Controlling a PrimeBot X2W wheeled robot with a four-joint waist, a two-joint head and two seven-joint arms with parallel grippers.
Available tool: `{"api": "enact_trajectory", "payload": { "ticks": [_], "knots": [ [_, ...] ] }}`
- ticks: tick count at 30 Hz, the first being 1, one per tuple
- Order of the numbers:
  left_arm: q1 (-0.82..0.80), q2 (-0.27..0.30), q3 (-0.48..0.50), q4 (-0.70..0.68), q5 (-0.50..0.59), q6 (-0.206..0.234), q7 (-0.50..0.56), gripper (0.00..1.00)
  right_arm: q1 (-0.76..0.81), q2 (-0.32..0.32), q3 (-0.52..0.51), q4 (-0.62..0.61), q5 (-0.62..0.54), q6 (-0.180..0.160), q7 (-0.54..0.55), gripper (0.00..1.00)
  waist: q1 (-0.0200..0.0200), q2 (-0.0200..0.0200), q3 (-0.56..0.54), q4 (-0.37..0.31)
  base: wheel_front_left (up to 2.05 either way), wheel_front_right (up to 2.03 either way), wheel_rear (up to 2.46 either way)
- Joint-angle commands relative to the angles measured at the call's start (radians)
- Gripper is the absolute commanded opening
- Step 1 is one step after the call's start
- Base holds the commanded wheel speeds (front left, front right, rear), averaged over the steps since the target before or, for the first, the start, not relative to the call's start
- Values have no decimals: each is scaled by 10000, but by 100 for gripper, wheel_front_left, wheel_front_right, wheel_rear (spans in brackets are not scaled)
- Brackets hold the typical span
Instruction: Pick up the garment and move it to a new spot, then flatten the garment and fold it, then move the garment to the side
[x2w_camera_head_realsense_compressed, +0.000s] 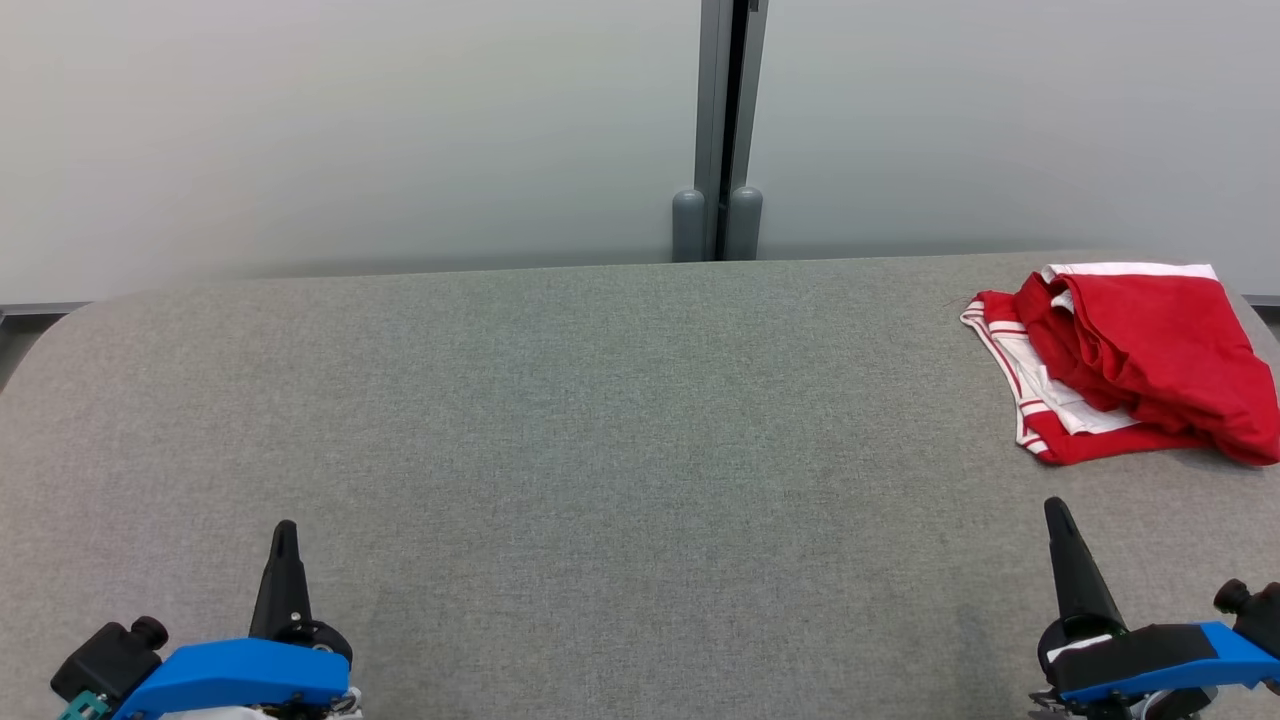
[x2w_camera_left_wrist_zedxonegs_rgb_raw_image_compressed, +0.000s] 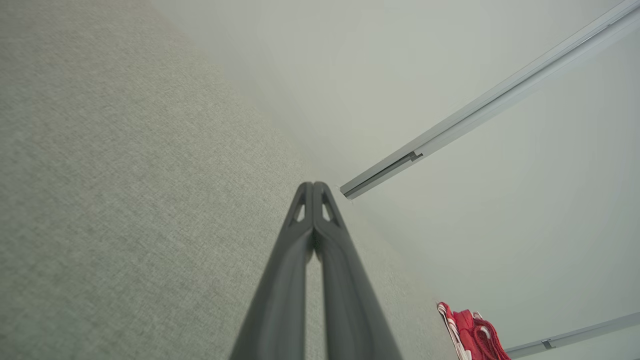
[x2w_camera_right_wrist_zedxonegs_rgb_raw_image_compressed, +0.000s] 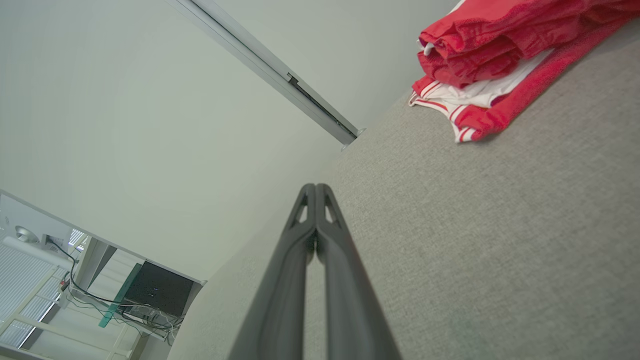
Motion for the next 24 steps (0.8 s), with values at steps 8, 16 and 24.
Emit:
{"api": "enact_trajectory", "payload": {
  "ticks": [8, 16, 24],
  "knots": [
    [-376, 41, 139, -176, -1163, -94, 285, 0, -382, -95, -87, -6, 1173, 3, 271, 0, -1, -1, -4, -4, 0, 0, 0],
    [-452, 44, 185, -203, -1944, -107, 481, 0, -462, -96, -133, 60, 1946, 3, 436, 0, -1, -1, -8, -8, 0, 0, 0],
    [-506, 46, 247, -227, -2786, -117, 701, 0, -533, -98, -181, 133, 2776, 3, 612, 0, -1, -1, -12, -12, 0, 0, 0]
  ]
}}
